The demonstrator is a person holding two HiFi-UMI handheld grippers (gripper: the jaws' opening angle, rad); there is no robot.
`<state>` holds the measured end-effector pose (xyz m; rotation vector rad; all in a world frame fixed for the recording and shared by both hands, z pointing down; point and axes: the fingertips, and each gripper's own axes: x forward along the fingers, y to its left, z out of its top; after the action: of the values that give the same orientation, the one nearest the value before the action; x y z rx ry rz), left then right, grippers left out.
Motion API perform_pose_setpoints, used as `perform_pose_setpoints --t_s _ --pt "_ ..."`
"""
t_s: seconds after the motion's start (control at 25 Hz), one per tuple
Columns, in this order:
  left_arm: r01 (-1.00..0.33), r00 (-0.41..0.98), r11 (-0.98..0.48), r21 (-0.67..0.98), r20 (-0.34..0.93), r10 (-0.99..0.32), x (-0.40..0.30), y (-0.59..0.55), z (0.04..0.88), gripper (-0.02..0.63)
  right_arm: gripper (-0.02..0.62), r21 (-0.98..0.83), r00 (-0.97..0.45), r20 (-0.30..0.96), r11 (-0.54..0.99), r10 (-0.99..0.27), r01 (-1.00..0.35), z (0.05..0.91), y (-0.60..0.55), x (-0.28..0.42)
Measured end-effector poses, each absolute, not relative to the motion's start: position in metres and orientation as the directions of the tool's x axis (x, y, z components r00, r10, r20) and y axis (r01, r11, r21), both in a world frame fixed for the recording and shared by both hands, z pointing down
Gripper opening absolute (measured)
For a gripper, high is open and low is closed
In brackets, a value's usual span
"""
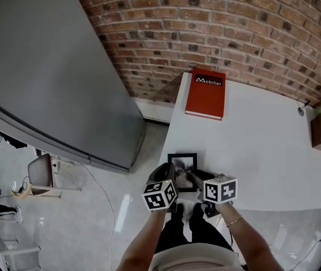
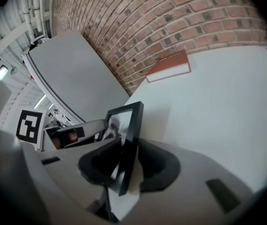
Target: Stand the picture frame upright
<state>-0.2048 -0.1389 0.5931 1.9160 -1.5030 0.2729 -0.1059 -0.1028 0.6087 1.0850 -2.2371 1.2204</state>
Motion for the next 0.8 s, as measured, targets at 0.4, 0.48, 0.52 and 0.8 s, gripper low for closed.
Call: perform_pose_setpoints --t_s 0.4,0.48,0.52,0.8 --pt "-0.909 0.345 -0.143 0.391 0.512 -0.787 -0.208 -0.143 0.575 0.061 0.098 -0.520 -0.628 0.593 0.356 -0.503 -0.776 0.590 -0.106 -0.108" --pt "-0.909 0.352 -0.162 0.384 0.501 -0.791 -0.209 -0.145 0.566 0.061 0.098 -0.509 -0.621 0.579 0.362 -0.528 -0.781 0.582 -0.106 -0.109" --pt "-0.909 0.357 -0.173 0.379 0.495 -0.792 -0.209 -0.147 0.562 0.061 0.098 -0.502 -0.616 0.571 0.363 -0.543 -0.785 0.577 -0.107 -0.109" --pt "-0.892 0.429 -0.298 0.340 0.429 -0.795 -0.190 -0.165 0.528 0.061 0.098 -0.423 -0.547 0.503 0.361 -0.670 -0.831 0.545 -0.117 -0.095"
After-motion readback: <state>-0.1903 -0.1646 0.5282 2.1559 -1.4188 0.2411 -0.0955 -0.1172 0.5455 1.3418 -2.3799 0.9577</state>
